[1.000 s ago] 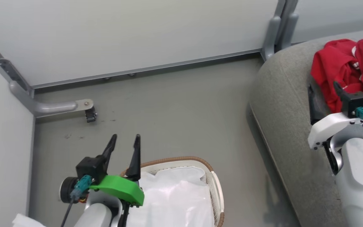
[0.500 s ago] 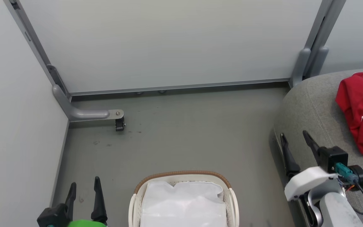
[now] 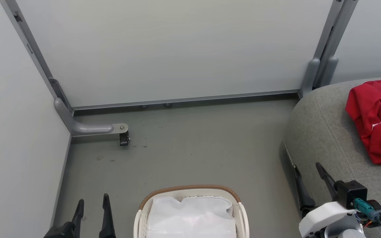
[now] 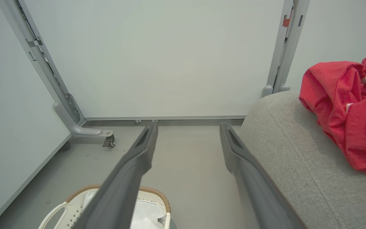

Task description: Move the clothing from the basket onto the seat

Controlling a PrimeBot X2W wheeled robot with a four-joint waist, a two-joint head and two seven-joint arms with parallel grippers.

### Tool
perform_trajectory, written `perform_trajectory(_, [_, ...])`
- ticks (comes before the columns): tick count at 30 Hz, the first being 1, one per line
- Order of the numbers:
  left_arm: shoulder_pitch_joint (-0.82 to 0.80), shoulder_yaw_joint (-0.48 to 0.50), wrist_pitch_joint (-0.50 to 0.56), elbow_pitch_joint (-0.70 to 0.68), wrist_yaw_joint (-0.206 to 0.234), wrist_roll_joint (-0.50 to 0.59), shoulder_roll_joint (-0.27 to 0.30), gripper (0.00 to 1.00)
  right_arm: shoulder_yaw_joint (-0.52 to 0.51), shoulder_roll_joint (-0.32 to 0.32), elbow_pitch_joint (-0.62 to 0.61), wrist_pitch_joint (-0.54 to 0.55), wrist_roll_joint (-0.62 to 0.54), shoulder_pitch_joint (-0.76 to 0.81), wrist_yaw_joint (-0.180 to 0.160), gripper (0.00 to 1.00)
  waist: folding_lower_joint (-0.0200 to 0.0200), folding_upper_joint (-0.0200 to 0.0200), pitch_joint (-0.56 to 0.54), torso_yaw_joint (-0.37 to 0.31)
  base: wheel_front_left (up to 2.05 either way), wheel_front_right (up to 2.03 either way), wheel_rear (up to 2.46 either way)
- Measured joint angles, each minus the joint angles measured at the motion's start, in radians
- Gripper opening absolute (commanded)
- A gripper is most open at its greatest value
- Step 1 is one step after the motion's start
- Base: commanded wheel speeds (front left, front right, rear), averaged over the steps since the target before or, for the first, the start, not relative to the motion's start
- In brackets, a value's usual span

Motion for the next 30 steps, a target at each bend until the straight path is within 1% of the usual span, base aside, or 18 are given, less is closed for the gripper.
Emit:
perform_trajectory(12, [-0.003,-0.006,0.0,0.011,-0.008,0.01,-0.003,1.0,0.003,0.0,0.008,0.0,-0.001,0.0,0.0,1.0,0.0,0.0,0.002,-0.003,0.0,0.0,0.0])
perform_trajectory(20, [-0.006,-0.008,0.0,0.015,-0.002,0.01,-0.003,1.0,0.006,0.0,0.013,0.0,0.001,0.0,0.0,1.0,0.0,0.0,0.002,-0.003,0.0,0.0,0.0])
perform_trajectory(21, [-0.005,-0.009,0.0,0.017,-0.003,0.01,-0.003,0.0,0.007,0.001,0.017,0.0,0.0,0.001,0.0,0.0,0.0,0.0,0.002,-0.003,0.0,0.0,0.0])
perform_trajectory(26, [0.002,-0.015,0.003,0.054,-0.003,0.002,-0.007,0.0,0.007,0.01,0.054,0.008,0.005,0.022,0.0,0.0,0.0,0.0,0.003,-0.003,0.0,0.0,0.0])
perform_trajectory(30, [0.002,0.0,0.027,0.059,-0.012,-0.063,-0.009,0.0,-0.003,0.01,0.058,0.034,0.083,0.024,0.0,0.0,0.0001,0.0,0.004,-0.004,0.0,0.0,0.0])
